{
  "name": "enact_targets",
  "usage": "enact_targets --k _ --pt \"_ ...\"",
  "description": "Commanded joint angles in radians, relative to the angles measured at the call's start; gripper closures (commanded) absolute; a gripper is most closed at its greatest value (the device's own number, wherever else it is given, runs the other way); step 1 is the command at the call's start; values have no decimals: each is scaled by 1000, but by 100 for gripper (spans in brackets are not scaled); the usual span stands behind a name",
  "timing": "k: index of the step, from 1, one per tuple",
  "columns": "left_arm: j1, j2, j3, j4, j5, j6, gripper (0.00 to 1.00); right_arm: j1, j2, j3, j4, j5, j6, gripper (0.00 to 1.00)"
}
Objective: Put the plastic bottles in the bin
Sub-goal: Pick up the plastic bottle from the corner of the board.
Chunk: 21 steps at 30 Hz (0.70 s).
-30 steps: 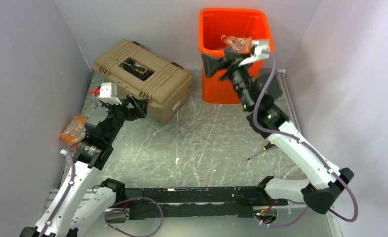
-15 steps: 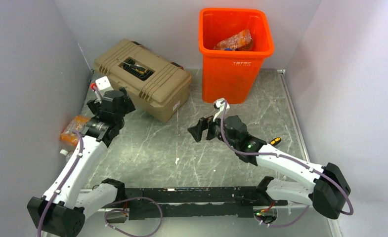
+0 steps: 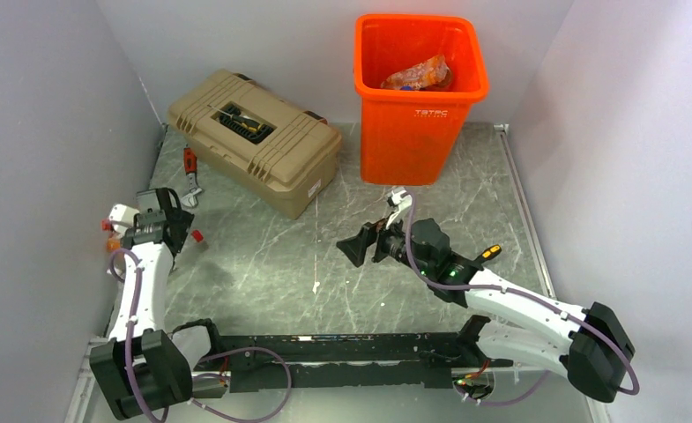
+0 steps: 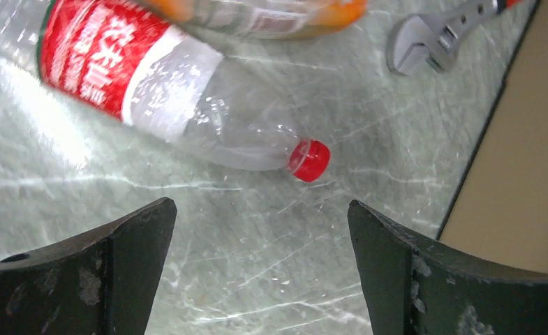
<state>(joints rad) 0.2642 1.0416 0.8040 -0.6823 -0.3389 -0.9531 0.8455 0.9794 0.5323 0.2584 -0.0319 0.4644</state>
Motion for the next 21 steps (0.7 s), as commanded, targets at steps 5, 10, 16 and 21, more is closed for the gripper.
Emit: enact_targets --k 5,10,16,21 --pt "7 -15 17 -169 -299 -534 2 9 -31 -21 69 -53 14 3" --pt "9 4 -47 -169 -318 -671 1 10 -56 -34 48 -26 7 3" --pt "43 -78 -254 70 -258 -743 0 10 -60 -28 21 -15 -2 3" --pt "73 -69 -249 113 -291 -717 1 11 -68 -42 26 -2 -3 3"
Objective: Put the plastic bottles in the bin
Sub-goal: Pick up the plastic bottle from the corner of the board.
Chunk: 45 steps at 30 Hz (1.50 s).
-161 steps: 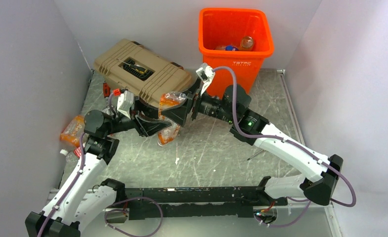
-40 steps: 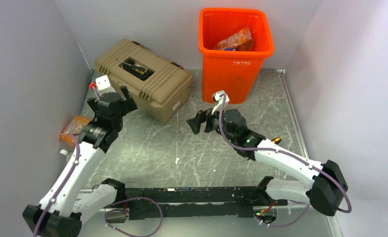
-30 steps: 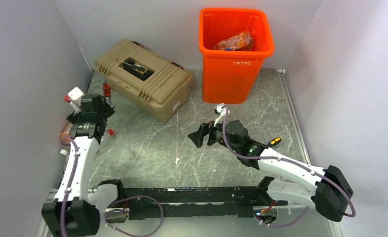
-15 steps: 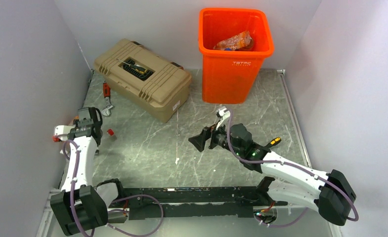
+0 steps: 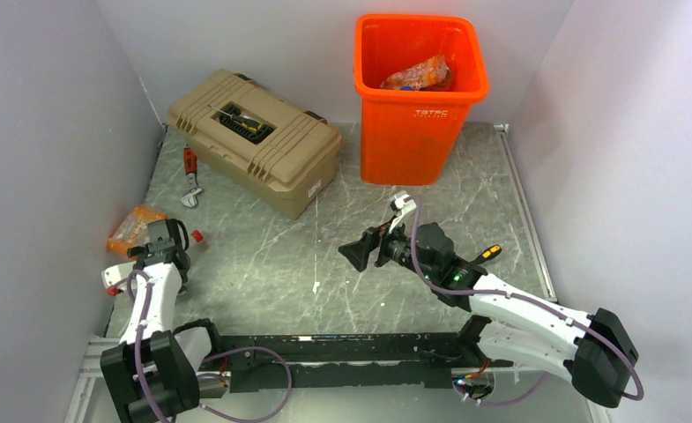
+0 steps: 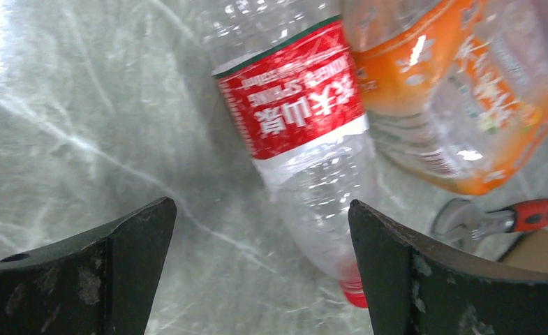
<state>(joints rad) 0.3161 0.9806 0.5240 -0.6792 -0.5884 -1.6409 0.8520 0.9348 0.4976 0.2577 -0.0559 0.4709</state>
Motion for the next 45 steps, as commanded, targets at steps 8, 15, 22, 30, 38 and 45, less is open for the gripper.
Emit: enact_targets --k 8,15,22,30,38,45 --pt "93 120 37 183 24 -46 1 5 -26 3 13 26 -18 4" --pt "145 197 58 237 61 -13 2 5 -36 -1 4 33 -20 4" --pt "149 298 98 226 76 10 8 6 -38 10 3 41 -30 4" --pt "149 363 100 223 100 21 22 6 -61 -14 0 53 -31 4" --pt "132 258 68 184 152 70 41 6 -61 -15 16 54 -32 4" --pt "55 47 41 166 152 217 61 5 -39 -9 31 37 -21 4"
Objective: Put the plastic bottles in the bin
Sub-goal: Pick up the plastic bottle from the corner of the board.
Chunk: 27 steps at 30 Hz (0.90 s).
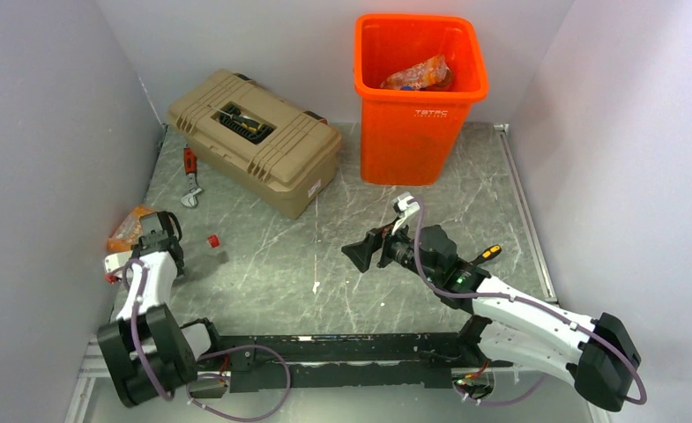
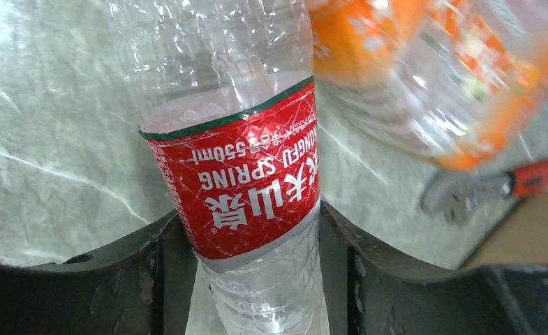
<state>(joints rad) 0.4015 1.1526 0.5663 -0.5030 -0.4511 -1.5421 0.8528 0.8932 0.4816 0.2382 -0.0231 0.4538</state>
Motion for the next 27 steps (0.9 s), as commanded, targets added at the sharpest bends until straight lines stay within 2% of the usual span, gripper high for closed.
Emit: enact_targets --k 1,7,10,13,15,19,23,27 --pt "-32 -158 2 -16 21 134 64 5 1 9 47 5 -5 4" --pt "-84 -230 118 -4 141 300 68 5 -6 15 29 9 -9 4" --pt "-135 -263 192 45 234 387 76 5 -15 15 22 9 -4 4" --pt "-193 -287 269 111 338 549 83 5 -16 23 16 5 -2 4" --pt "-228 -284 324 163 446 661 83 5 -16 26 16 1 1 4" --pt "-286 -257 385 324 798 791 80 5 -12 33 13 -6 6 4" --pt "-318 -213 376 636 1142 828 81 5 -35 43 -12 7 0 4" --pt "-340 -152 416 906 1380 793 83 5 -74 42 0 10 6 3"
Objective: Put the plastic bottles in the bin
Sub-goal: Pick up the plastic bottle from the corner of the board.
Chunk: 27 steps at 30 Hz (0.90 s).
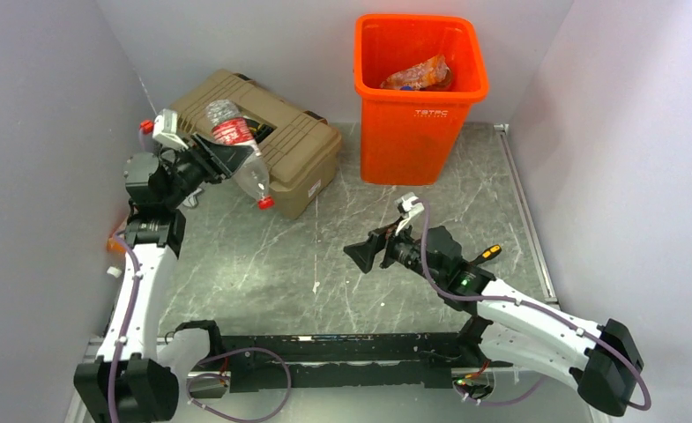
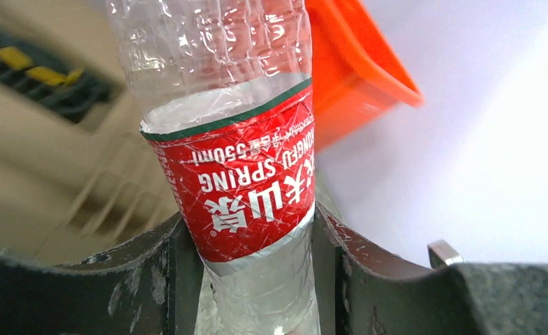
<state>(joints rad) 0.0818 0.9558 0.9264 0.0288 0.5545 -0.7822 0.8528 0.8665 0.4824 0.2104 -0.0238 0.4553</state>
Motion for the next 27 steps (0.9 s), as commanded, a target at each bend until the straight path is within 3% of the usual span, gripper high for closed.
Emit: enact_targets --k 1,7,11,15,18,24,27 --pt "-39 56 61 427 410 24 83 5 -52 39 45 -4 11 3" --pt "-175 85 -111 891 424 -102 85 11 4 30 232 -88 114 3" --pt "-189 145 -215 1204 424 -250 87 26 90 65 349 -124 156 3" --pt "-189 190 -233 1400 433 -385 87 39 160 112 458 -182 188 1" --pt "-191 168 -260 1377 419 -381 89 57 230 188 454 -194 177 1" --pt "-224 79 -265 1167 408 -232 90 168 351 423 168 -21 -65 5" --pt "-232 77 -266 1158 401 -227 90 178 382 455 145 -11 -87 6"
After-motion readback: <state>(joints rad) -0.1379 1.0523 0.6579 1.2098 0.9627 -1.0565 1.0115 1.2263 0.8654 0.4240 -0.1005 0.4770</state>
